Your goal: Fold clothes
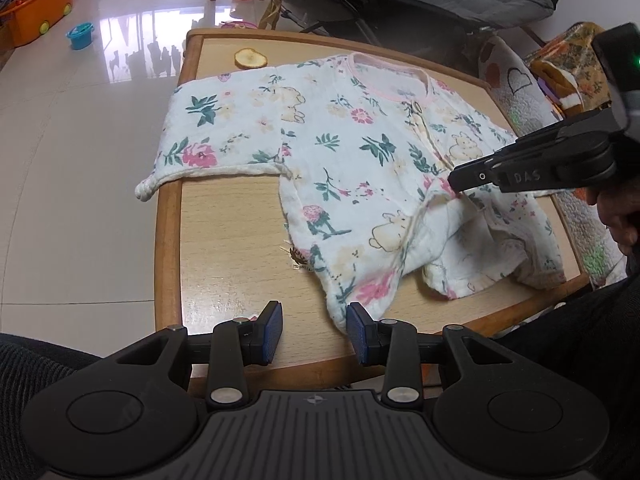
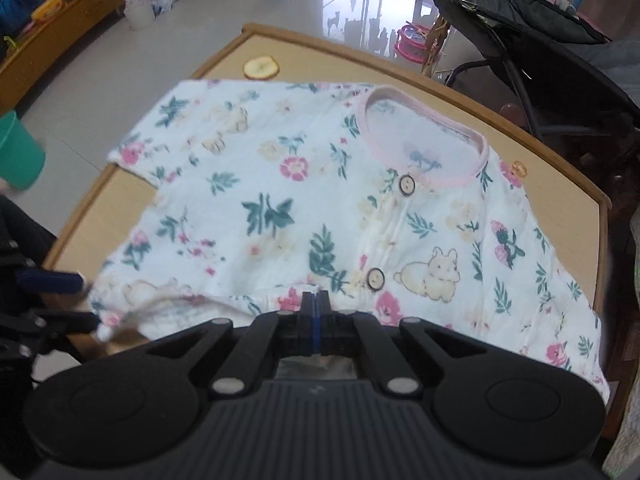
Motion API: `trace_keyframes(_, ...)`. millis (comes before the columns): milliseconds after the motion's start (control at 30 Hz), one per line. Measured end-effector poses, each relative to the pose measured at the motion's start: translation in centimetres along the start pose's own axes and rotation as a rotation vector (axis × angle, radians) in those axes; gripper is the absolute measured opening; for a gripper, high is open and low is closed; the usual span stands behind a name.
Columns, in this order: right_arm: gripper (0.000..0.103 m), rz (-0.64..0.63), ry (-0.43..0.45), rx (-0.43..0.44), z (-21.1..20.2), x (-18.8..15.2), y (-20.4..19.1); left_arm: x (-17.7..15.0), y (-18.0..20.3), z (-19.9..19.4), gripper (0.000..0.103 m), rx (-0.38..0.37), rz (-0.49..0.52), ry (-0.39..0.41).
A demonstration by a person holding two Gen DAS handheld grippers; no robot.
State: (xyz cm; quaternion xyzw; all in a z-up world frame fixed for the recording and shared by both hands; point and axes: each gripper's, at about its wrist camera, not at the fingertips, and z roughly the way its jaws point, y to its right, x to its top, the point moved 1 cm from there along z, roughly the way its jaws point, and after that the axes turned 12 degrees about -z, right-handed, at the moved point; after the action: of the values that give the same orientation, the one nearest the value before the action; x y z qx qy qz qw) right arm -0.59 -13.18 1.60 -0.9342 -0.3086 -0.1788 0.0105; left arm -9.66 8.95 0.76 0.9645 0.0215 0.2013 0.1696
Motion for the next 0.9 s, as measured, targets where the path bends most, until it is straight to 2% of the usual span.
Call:
trace_keyframes(167, 0.001, 0.026, -0.011, -0.052, 0.8, -1.3, 1.3, 0.1, 1.1, 0.3, 0.039, -0.007, 0.064, -0.016)
trace_keyframes(300, 0.005, 0.017, 0.043, -0.027, -1.0, -1.6, 1.3, 0.1, 1.5, 0.2, 0.039, -0.015, 0.096, -0.031)
trace_keyframes(400, 0.005, -0.087, 0.058, 0.026, -3.0, -1.8, -0.2, 0.1, 1.4, 0.0, 0.039, -0.019, 0.104, -0.041)
trace_keyframes(533, 0.012, -0.203, 0.01, 0.128, -4.1, -2.6, -3.3, 0.1, 1.2, -0.3, 0.039, -0.02, 0.095, -0.041)
trace_keyframes(667, 0.016, -0.238, 0.012, 0.191, -3.8, -3.1, -6.7, -0.1, 1.0, -0.2, 0.039, -0.011, 0.092, -0.048)
trace_keyframes(900, 0.016, -0.23, -0.005, 0.158, -1.2, -2.0, -9.2, -0.5, 1.1, -0.6, 0.039, -0.016, 0.1, -0.053)
